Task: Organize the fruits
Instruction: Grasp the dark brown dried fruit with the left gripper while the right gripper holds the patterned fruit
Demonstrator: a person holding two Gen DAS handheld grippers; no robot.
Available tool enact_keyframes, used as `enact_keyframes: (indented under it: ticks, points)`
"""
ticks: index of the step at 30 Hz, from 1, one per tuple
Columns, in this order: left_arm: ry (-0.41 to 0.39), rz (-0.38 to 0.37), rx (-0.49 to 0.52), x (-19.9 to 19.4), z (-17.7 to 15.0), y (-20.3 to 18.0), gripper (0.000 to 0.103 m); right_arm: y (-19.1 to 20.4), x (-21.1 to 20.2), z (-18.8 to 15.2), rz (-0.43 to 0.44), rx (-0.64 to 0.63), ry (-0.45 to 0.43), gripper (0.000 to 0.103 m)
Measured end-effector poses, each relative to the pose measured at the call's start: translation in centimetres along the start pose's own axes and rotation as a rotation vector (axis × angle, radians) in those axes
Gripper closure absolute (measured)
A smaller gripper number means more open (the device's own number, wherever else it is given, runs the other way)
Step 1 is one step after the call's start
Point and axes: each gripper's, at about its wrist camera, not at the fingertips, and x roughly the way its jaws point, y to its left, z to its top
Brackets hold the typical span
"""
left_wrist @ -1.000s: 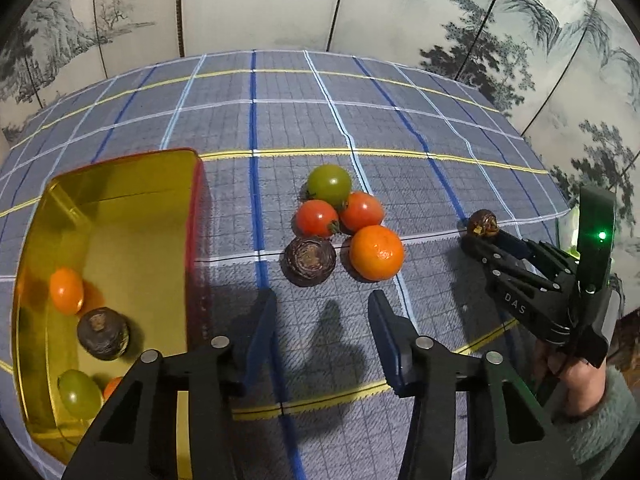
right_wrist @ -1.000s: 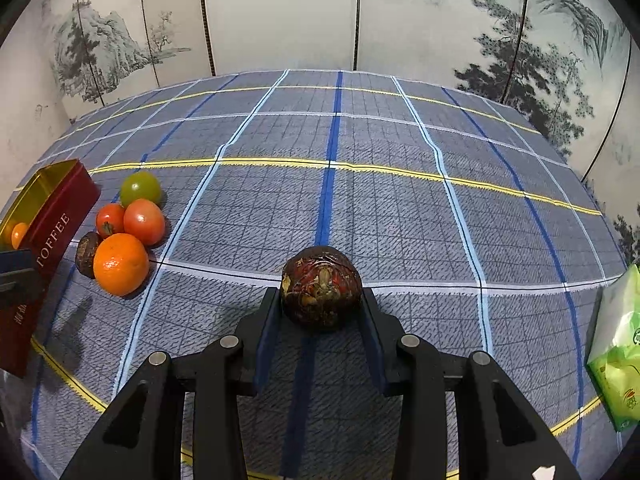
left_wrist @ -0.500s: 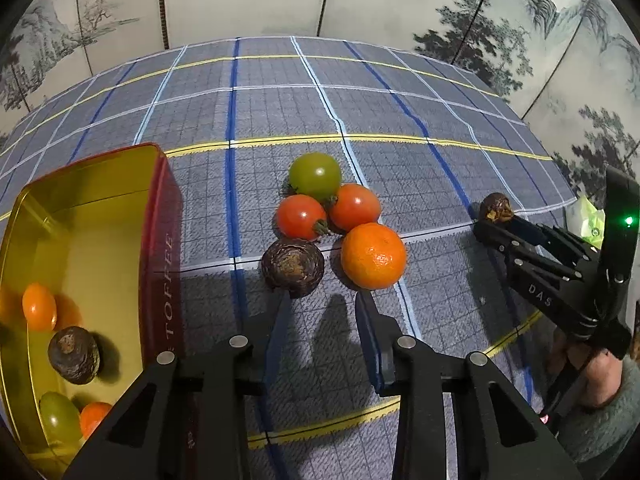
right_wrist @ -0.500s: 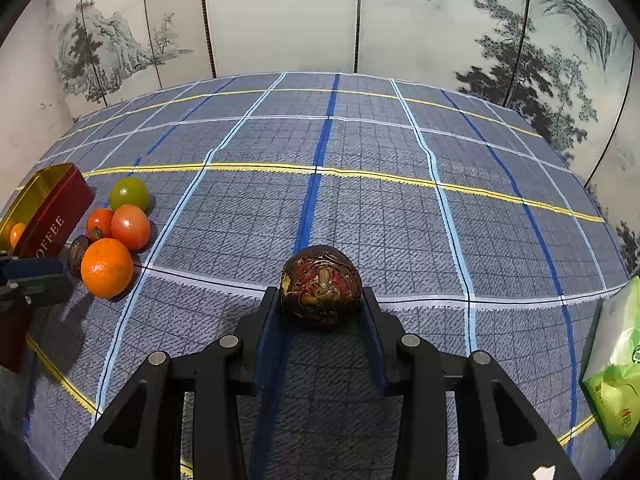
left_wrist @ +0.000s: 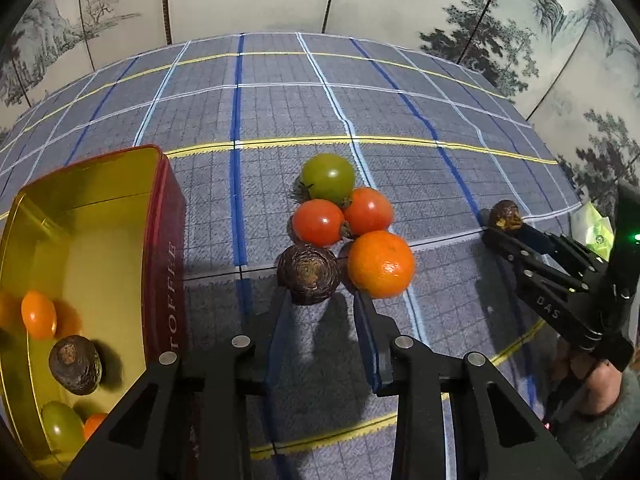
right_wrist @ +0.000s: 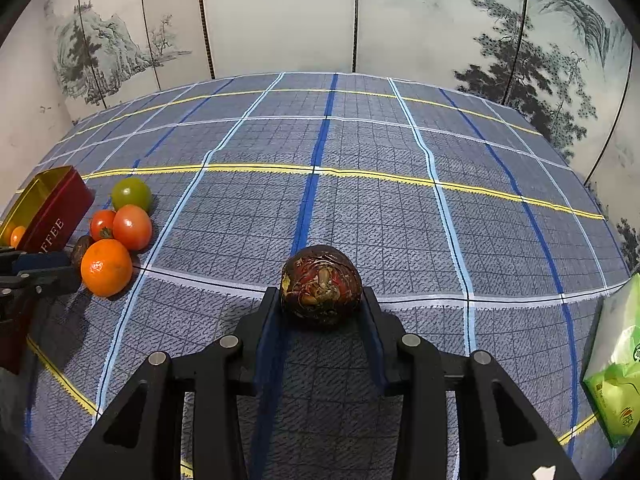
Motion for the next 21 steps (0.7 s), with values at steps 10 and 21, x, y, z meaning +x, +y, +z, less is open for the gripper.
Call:
enact_keyframes:
  ticks: [10, 21]
  points:
    - [0.015, 0.051, 0.031, 1.2, 0.4, -0.1, 0.069, 0.0, 0.0, 0.0, 0.0, 0.0, 0.0, 0.066]
    - [0.011, 0.033, 0.019, 1.3, 1.2, 0.2, 0.069, 0.0, 0.0, 0.0, 0.0, 0.0, 0.0, 0.066]
